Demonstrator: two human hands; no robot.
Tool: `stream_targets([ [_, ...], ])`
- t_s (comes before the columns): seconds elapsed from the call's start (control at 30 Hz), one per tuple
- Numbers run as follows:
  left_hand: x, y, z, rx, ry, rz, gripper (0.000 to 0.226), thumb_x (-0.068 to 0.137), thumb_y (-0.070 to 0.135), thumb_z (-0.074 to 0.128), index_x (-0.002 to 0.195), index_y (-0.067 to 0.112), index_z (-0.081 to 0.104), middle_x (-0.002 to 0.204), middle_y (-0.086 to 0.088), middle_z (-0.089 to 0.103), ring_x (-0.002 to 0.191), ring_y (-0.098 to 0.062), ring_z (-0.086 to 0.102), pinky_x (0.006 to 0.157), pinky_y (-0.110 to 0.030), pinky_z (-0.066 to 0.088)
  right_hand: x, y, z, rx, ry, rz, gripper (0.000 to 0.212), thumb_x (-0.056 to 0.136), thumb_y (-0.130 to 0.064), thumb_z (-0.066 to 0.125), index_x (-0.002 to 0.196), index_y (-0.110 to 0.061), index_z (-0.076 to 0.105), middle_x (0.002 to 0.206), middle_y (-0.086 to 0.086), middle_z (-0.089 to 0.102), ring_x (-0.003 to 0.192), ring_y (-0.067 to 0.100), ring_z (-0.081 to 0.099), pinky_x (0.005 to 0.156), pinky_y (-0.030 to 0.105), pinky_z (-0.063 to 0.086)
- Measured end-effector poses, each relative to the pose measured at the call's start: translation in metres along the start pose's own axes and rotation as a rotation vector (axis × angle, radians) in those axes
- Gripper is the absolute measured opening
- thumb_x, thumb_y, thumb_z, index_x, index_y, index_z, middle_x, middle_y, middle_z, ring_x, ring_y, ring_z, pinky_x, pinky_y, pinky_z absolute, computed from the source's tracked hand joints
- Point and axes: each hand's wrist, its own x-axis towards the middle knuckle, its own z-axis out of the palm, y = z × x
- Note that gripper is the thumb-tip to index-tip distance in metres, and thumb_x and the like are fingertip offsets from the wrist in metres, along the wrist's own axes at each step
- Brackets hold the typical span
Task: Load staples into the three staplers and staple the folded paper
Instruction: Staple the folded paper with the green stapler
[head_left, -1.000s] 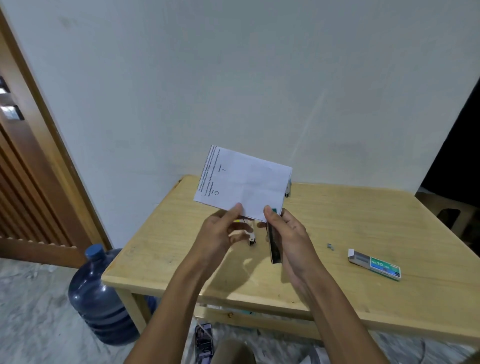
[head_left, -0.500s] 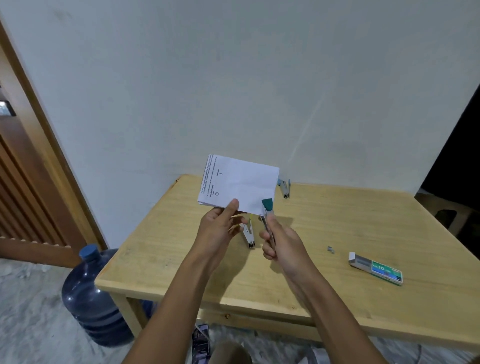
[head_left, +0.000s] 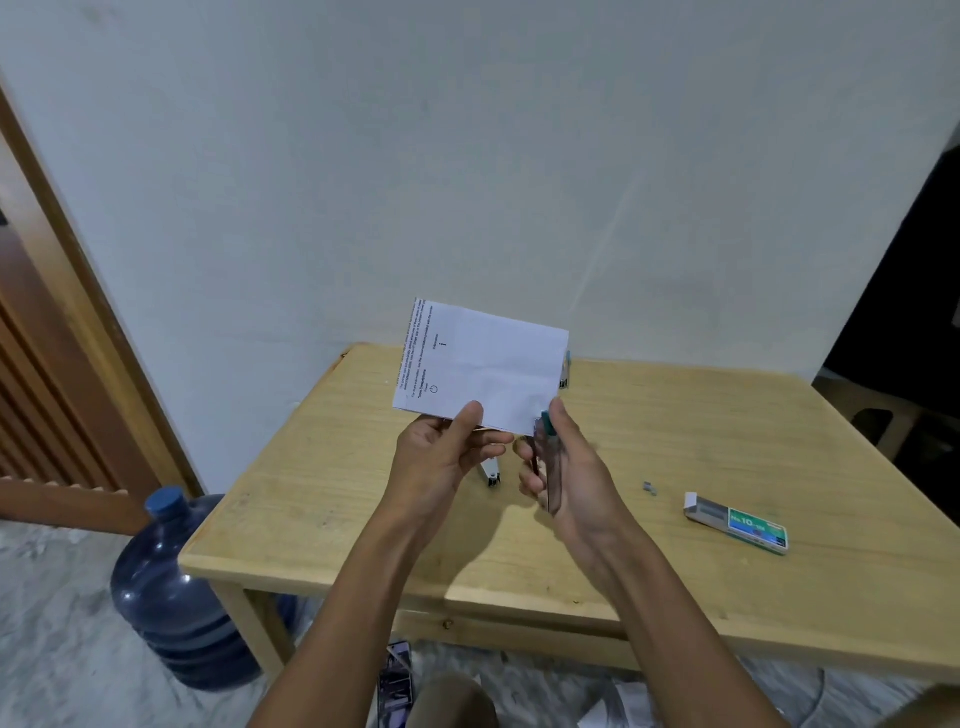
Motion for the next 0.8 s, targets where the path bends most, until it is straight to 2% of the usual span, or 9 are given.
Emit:
stream_targets([
  [0.1,-0.004,0.002,0.003,-0.015,-0.025,0.012,0.018,0.095,0.016,0.060,0.104,0.002,0.065,0.089,-0.012,0.075,0.078,-0.022,0.073,0.071,-0.026,0.058,-0.003,-0.004,0.001,0.016,0.033,-0.018,0.033,0.091,-0.048,0.053,0.087,-0.026,0.077,0.073,-0.001,0.059,0.057,0.013,0.047,0.059,0.029,0.035],
  [0.23,-0.007,0.002,0.006,-0.044,-0.039,0.020,0.019,0.096,0.016,0.059,0.109,0.004,0.066,0.099,-0.014,0.075,0.081,-0.023,0.073,0.071,-0.028,0.058,-0.007,-0.009,0.000,0.017,0.050,-0.027,0.030,0.099,-0.036,0.050,0.101,-0.016,0.071,0.068,-0.005,0.071,0.054,0.007,0.062,0.047,0.020,0.047],
  [0.3,-0.009,0.000,0.008,-0.006,-0.034,0.019,0.021,0.094,0.021,0.063,0.111,0.008,0.066,0.106,-0.014,0.074,0.088,-0.026,0.072,0.074,-0.033,0.057,-0.008,-0.010,-0.001,0.020,0.051,-0.031,0.033,0.096,-0.039,0.054,0.107,-0.013,0.072,0.087,0.004,0.077,0.068,0.013,0.071,0.055,0.023,0.055],
  [0.37,-0.014,-0.005,0.009,0.140,-0.056,0.021,0.030,0.088,0.030,0.070,0.111,0.011,0.068,0.107,-0.011,0.073,0.093,-0.027,0.072,0.076,-0.036,0.057,-0.009,-0.010,0.001,0.040,0.071,-0.044,0.033,0.093,-0.038,0.058,0.108,-0.013,0.073,0.103,0.008,0.076,0.084,0.019,0.073,0.066,0.028,0.059],
  [0.47,-0.024,-0.013,0.019,0.372,-0.187,0.008,0.025,0.086,0.025,0.074,0.106,0.010,0.068,0.096,0.000,0.074,0.088,-0.018,0.072,0.074,-0.030,0.057,-0.008,-0.010,0.004,0.058,0.100,-0.054,0.033,0.086,-0.040,0.063,0.102,-0.012,0.071,0.094,0.007,0.074,0.079,0.019,0.069,0.067,0.028,0.055],
  [0.53,-0.029,-0.016,0.027,0.436,-0.199,0.040,0.010,0.087,0.016,0.073,0.096,0.012,0.070,0.082,0.008,0.074,0.079,-0.012,0.071,0.074,-0.030,0.057,-0.009,-0.009,0.007,0.063,0.108,-0.050,0.037,0.084,-0.041,0.065,0.105,-0.011,0.070,0.091,0.008,0.072,0.079,0.022,0.067,0.072,0.035,0.050],
  [0.6,-0.029,-0.017,0.030,0.471,-0.175,0.095,0.001,0.088,0.013,0.071,0.088,0.013,0.071,0.075,0.007,0.072,0.074,-0.010,0.068,0.075,-0.032,0.056,-0.010,-0.007,0.009,0.070,0.120,-0.050,0.039,0.081,-0.042,0.067,0.105,-0.011,0.069,0.088,0.007,0.072,0.078,0.022,0.066,0.073,0.035,0.048],
  [0.7,-0.029,-0.017,0.030,0.497,-0.196,0.140,0.006,0.091,0.009,0.067,0.086,0.011,0.070,0.074,0.003,0.070,0.075,-0.012,0.065,0.077,-0.035,0.056,-0.010,-0.002,0.010,0.099,0.157,-0.071,0.042,0.077,-0.042,0.069,0.103,-0.009,0.068,0.091,0.010,0.070,0.079,0.022,0.064,0.073,0.033,0.051],
  [0.8,-0.030,-0.017,0.032,0.545,-0.227,0.171,0.017,0.092,0.008,0.065,0.078,0.017,0.066,0.066,0.012,0.065,0.070,-0.008,0.062,0.072,-0.029,0.053,-0.009,0.000,0.009,0.069,0.182,-0.090,0.048,0.074,-0.044,0.071,0.101,-0.005,0.065,0.084,0.014,0.066,0.071,0.022,0.062,0.069,0.031,0.053],
])
